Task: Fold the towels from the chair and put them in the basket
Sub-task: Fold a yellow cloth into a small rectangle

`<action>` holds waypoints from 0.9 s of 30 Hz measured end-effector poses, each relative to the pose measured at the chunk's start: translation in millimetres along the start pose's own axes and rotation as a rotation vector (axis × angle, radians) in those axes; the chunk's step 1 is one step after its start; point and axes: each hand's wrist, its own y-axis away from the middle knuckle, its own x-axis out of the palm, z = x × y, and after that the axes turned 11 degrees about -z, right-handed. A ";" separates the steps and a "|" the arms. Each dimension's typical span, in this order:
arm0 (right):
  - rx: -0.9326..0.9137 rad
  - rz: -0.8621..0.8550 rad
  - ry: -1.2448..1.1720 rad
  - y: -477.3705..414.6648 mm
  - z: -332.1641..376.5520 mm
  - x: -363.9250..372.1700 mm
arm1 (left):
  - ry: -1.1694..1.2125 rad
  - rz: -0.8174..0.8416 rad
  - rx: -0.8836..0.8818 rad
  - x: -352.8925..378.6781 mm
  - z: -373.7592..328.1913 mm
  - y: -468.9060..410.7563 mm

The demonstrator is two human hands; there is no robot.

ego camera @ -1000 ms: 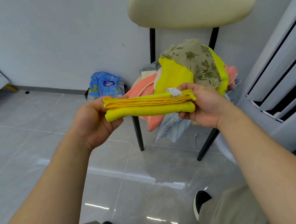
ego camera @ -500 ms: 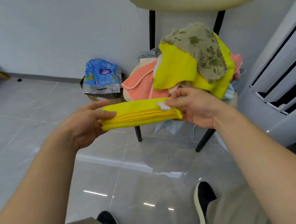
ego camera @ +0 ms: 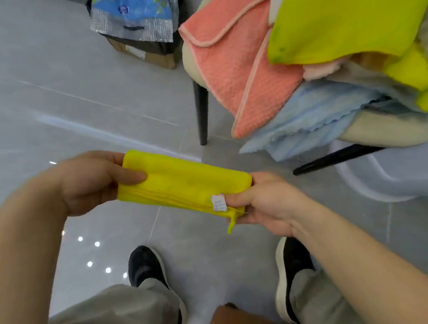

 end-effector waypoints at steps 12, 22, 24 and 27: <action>0.301 0.201 0.359 160.3 116.9 71.4 | 0.220 -0.221 -0.141 -26.2 16.1 250.1; 0.022 0.228 0.419 328.8 304.1 237.4 | 0.360 -0.275 0.078 -190.4 -122.4 467.2; -0.010 0.238 0.444 333.4 328.2 265.7 | 0.378 -0.265 0.100 -217.2 -133.4 481.3; -0.043 0.236 0.459 326.9 360.7 299.5 | 0.446 -0.258 0.110 -254.1 -149.4 481.9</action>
